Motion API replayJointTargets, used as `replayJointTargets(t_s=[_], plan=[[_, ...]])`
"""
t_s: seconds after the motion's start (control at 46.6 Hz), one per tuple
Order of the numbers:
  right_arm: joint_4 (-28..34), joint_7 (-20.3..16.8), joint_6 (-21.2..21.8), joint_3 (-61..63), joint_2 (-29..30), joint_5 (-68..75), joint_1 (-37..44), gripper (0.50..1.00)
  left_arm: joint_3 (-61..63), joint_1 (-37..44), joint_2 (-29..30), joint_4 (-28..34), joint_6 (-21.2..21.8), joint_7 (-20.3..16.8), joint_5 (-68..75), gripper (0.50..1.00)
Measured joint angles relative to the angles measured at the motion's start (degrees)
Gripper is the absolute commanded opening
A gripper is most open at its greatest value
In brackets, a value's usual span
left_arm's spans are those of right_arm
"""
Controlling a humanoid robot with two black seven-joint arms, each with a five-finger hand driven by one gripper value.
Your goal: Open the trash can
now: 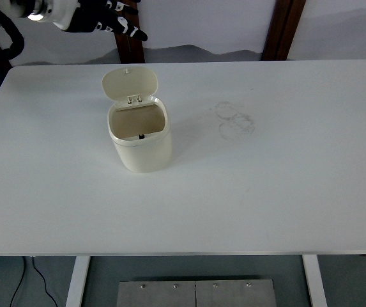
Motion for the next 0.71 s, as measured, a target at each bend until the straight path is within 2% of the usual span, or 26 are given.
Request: replayJointTargets(t_s=[0.193, 0.516, 0.709], plan=[[0.04, 0.01, 0.0, 0.0, 0.0, 0.0, 0.02, 0.995, -9.89, 7.32, 1.19, 5.69, -0.01, -4.63, 0.46, 1.0], [0.06, 0.0, 0.0, 0.0, 0.0, 0.07, 0.0, 0.995, -24.27, 19.21, 1.98, 10.01, 0.05, -16.58, 0.13, 1.0], [0.08, 0.0, 0.0, 0.0, 0.01, 0.09, 0.01, 0.995, -34.32, 26.99, 1.87, 10.88, 0.29, -18.18, -0.2, 1.0]])
